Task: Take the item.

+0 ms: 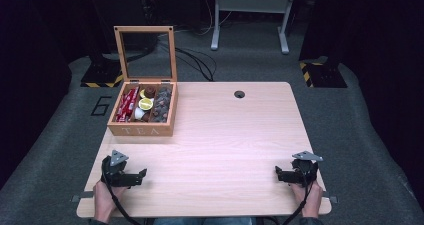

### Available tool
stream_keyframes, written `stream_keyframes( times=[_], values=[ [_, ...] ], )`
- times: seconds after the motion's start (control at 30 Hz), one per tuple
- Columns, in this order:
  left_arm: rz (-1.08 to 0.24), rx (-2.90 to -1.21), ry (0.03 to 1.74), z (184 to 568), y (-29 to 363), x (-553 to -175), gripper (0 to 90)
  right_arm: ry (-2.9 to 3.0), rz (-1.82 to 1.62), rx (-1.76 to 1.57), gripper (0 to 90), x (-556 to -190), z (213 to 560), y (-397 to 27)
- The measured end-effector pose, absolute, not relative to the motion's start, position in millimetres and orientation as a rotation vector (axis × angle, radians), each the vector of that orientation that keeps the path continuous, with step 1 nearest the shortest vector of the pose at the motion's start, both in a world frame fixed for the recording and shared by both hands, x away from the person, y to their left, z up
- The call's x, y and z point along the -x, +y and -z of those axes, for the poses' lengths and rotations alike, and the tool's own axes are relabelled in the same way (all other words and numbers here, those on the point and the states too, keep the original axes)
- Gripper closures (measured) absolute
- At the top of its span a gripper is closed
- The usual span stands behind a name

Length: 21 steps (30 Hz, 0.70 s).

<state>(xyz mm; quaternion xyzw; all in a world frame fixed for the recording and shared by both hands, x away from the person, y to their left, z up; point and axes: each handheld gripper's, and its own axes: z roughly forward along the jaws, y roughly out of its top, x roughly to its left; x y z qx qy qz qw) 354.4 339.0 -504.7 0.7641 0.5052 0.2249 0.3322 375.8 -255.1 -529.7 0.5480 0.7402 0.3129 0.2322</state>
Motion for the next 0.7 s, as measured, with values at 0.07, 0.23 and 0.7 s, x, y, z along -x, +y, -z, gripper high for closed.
stream_keyframes(
  times=[0.07,0.23,0.7],
  values=[
    [-0.588,-1.982,1.321,502,339,-356,0.0,2.033,-0.860,-1.511,0.3,-376,530,-255],
    [-0.589,-1.991,1.313,494,338,-363,0.1,2.035,-0.861,-1.510,0.3,-376,530,-255],
    [-0.605,-1.987,1.280,479,336,-375,0.3,2.033,-0.861,-1.511,0.3,-376,530,-255]
  ],
)
